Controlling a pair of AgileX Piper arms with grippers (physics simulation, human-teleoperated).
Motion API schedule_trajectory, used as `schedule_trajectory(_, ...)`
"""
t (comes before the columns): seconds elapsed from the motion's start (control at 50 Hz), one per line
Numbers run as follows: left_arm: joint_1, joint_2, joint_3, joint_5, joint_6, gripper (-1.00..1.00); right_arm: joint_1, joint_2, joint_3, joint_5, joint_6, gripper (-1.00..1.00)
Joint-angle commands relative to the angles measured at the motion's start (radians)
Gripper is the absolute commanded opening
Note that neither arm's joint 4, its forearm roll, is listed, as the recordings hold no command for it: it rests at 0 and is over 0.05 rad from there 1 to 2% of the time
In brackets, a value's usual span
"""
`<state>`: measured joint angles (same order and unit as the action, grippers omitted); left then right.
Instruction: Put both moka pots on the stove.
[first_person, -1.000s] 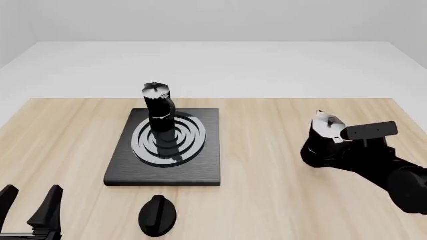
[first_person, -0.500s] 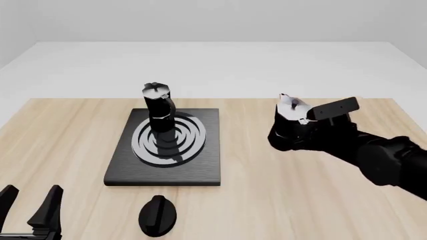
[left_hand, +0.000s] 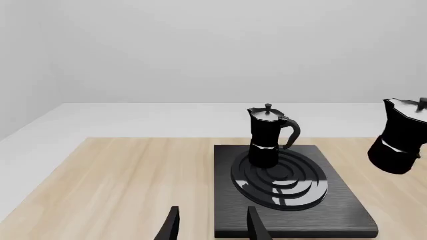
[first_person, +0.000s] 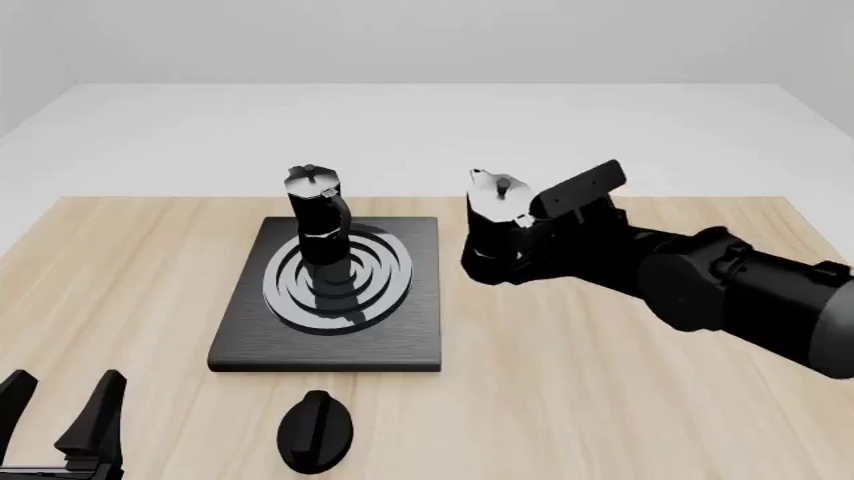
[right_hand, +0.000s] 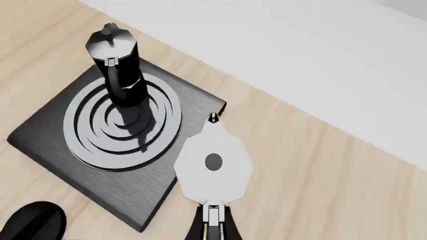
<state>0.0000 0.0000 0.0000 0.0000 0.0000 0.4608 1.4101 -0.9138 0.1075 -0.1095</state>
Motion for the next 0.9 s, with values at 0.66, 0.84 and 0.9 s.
schedule_trajectory(0.66,0.0,0.0,0.0,0.0,0.0,1.0,0.287,0.104,-0.176,0.043,-0.011,-1.0)
schedule_trajectory(0.84,0.0,0.0,0.0,0.0,0.0,1.0,0.335,0.118,-0.202,0.057,-0.007,-1.0)
schedule_trajectory(0.9,0.0,0.0,0.0,0.0,0.0,1.0,0.343,0.125,-0.21,0.06,-0.008,-1.0)
